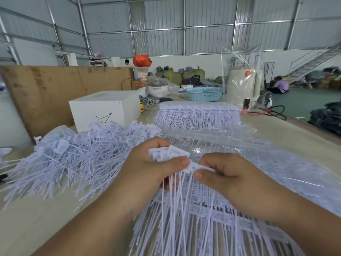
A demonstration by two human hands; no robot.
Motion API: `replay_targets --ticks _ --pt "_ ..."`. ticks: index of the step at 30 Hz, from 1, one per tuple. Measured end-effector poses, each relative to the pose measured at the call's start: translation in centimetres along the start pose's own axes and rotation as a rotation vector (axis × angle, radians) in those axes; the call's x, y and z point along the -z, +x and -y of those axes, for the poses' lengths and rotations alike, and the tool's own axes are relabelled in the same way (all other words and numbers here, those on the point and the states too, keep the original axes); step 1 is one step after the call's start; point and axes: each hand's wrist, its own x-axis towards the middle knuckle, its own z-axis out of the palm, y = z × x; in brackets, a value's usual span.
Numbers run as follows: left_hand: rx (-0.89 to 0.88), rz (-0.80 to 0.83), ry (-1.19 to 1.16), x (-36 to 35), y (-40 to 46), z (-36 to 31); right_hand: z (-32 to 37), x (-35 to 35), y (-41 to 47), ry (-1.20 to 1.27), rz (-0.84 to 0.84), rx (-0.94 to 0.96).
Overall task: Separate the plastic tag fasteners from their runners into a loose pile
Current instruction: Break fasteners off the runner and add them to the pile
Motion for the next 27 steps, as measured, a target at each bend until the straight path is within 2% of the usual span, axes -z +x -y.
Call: replay_targets --ticks 5,8,13,16,21,27 --pt "0.029 -0.059 -0.344 -1.4 -0.2 -0.8 1.0 -1.2 0.1 0.127 -0.258 0.094" --pt "0.038 -0.095 -0.457 -2.3 -0.5 -1.4 1.8 -2.3 0.3 0.227 -0.436 0.166" --pt "0.007 -0.119 -0.564 -2.9 -1.3 -2.1 2.5 -3.1 0.1 0.259 -0.547 0.270" --pt "-0.026 -0.174 -0.558 -3.2 -1.0 -2.2 2.6 -3.3 -0.1 0.204 -0.583 0.330" --pt "-0.071 -0.275 -0.441 -3.0 -0.1 -2.2 2.0 -3.4 0.2 -0.037 -0.592 0.363" --pt "-0.183 -0.270 -0.241 -2.0 0.6 -1.8 1.3 -3.4 0.3 -0.118 -0.600 0.383"
